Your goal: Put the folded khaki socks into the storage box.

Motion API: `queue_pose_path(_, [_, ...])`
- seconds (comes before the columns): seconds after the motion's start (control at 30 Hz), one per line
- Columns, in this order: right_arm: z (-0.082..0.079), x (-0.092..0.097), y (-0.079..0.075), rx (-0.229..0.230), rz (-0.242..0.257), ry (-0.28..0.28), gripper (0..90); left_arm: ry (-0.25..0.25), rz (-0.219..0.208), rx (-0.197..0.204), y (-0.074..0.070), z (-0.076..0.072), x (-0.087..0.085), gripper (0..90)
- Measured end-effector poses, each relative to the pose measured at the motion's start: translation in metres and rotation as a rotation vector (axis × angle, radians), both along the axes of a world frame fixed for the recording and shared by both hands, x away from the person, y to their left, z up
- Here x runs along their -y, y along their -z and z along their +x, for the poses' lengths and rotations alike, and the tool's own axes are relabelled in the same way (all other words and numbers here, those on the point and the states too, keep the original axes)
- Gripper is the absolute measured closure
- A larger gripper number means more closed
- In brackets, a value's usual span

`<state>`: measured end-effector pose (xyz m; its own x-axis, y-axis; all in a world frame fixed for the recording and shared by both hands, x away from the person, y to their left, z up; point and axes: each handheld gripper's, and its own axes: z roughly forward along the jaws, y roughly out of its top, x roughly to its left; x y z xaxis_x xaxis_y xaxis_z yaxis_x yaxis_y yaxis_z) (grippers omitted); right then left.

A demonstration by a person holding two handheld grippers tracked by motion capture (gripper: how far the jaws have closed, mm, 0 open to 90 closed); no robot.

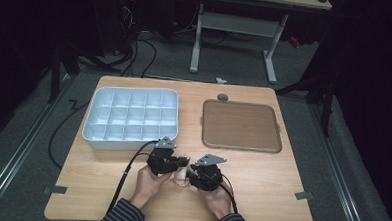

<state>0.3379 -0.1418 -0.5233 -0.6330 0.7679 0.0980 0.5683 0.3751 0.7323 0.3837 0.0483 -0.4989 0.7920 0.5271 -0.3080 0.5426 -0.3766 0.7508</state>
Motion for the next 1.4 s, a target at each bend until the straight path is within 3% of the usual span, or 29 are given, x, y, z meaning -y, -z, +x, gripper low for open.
queue_pose_path(0.13, [-0.010, 0.006, -0.008, 0.024, -0.013, 0.010, 63.9, 0.003, 0.006, 0.004, 0.001, -0.001, 0.002, 87.4])
queue_pose_path(0.43, [-0.036, 0.010, -0.021, 0.075, 0.035, -0.017, 64.2, 0.000, 0.020, 0.005, 0.005, -0.001, 0.004, 87.3])
queue_pose_path(0.77, [-0.038, -0.010, -0.016, 0.078, 0.034, -0.046, 61.2, 0.003, 0.025, 0.006, 0.007, -0.002, 0.005, 87.3])
queue_pose_path(1.03, [-0.037, -0.012, -0.009, 0.070, -0.009, -0.048, 82.2, 0.008, 0.029, 0.007, 0.008, -0.002, 0.004, 87.2])
queue_pose_path(1.4, [-0.039, -0.005, -0.004, 0.060, -0.038, -0.023, 85.7, -0.001, 0.020, 0.008, 0.013, 0.000, 0.004, 86.2])
